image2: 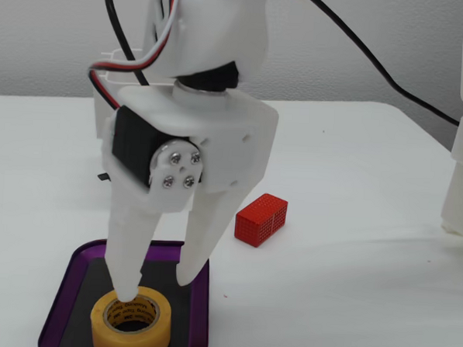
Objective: Remove the yellow tape from the box.
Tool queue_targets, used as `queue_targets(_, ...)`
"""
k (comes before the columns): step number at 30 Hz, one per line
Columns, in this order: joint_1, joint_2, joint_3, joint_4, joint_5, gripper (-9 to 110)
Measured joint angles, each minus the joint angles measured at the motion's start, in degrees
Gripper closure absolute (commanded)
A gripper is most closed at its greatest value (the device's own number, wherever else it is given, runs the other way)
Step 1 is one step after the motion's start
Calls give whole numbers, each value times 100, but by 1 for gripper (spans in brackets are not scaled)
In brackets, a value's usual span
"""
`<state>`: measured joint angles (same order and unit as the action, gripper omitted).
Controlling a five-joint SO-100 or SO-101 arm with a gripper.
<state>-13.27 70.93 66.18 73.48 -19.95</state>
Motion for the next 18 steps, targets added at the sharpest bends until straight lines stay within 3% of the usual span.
queue_targets(18, 396, 0, 940, -817, -53, 88)
